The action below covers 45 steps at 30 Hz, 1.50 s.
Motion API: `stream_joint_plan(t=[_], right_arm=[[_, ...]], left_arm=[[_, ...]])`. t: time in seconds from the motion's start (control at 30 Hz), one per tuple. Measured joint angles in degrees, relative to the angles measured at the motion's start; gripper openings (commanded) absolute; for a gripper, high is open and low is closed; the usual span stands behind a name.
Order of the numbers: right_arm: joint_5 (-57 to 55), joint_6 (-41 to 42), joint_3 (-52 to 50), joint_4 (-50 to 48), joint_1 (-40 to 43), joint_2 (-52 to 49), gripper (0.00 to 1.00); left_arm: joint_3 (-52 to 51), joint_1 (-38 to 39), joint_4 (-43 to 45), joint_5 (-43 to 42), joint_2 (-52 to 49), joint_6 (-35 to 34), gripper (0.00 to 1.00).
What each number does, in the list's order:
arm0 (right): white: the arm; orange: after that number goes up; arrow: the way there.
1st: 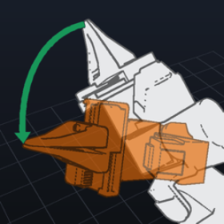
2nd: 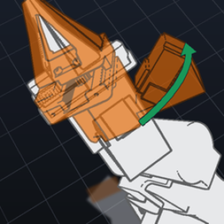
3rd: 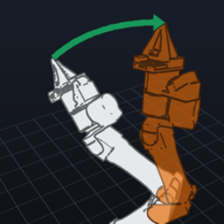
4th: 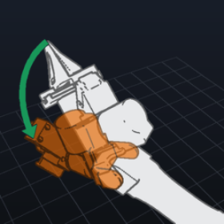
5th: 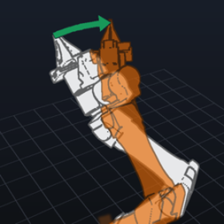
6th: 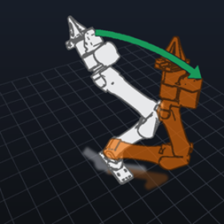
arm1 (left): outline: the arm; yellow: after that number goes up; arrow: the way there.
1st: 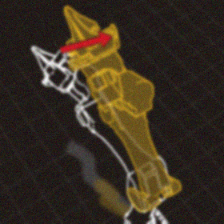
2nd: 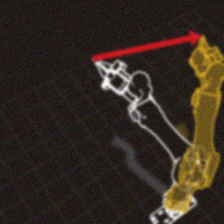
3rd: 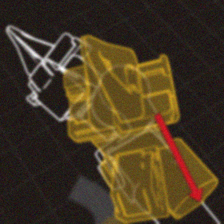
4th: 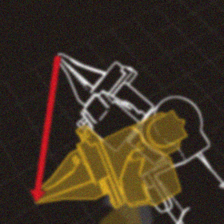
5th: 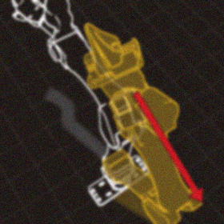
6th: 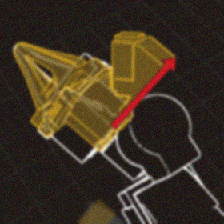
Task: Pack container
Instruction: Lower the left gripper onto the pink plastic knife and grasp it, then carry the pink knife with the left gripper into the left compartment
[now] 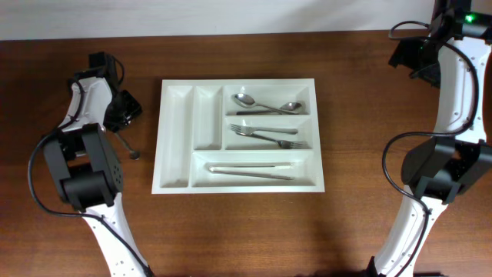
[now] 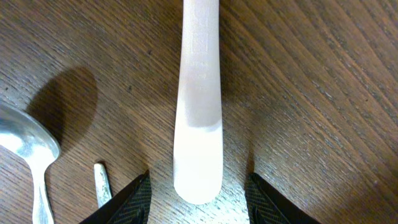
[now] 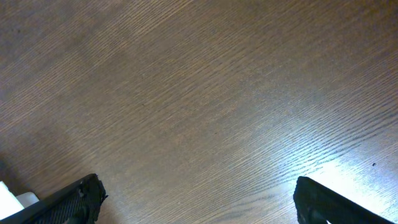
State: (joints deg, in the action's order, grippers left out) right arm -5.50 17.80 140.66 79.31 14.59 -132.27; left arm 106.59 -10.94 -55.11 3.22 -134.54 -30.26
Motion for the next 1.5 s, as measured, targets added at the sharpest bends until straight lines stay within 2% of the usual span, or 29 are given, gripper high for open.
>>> stream_joint_plan(t=[0.1, 0.37, 0.43, 0.5, 0.53, 0.6, 0.77, 0.97, 1.17, 1.5], right_arm=[[0.0, -0.02, 0.0, 0.0, 0.0, 0.0, 0.99], [0.0, 0.02, 0.0, 0.0, 0.0, 0.0, 0.99], [0.0, 0.0, 0.0, 0.0, 0.0, 0.0, 0.99], [0.0, 0.02, 0.0, 0.0, 0.0, 0.0, 0.99], [0.0, 0.0, 0.0, -0.02, 0.0, 0.0, 0.99], [0.0, -0.02, 0.0, 0.02, 0.0, 0.0, 0.99], [0.0, -0.02, 0.0, 0.0, 0.0, 0.0, 0.99], [0.0, 0.0, 0.0, 0.0, 0.0, 0.0, 0.99], [0.0, 0.0, 0.0, 0.0, 0.0, 0.0, 0.99], [0.0, 0.02, 0.0, 0.0, 0.0, 0.0, 0.99]], left_arm=[[0.09, 0.0, 0.28, 0.02, -0.09, -0.22, 0.58], [0.02, -0.98, 5.42, 0.02, -0.17, -0.76, 0.57], [0.02, -1.31, 6.75, 0.07, -0.26, -0.81, 0.47], [-0.02, -1.49, 7.61, 0.24, -0.37, -0.68, 0.27], [-0.04, -1.53, 7.85, 0.37, -0.42, -0.61, 0.21], [-0.02, -1.68, 8.07, 0.59, -0.55, -0.7, 0.18], [0.09, -1.81, 7.65, 0.37, -0.59, -0.61, 0.04], [0.63, -1.84, 5.64, 0.11, -0.81, -0.81, 0.02], [2.45, -1.84, -0.26, -0.52, -1.25, -0.81, 0.02], [13.44, -1.84, -10.86, -1.16, -6.38, -0.81, 0.02]])
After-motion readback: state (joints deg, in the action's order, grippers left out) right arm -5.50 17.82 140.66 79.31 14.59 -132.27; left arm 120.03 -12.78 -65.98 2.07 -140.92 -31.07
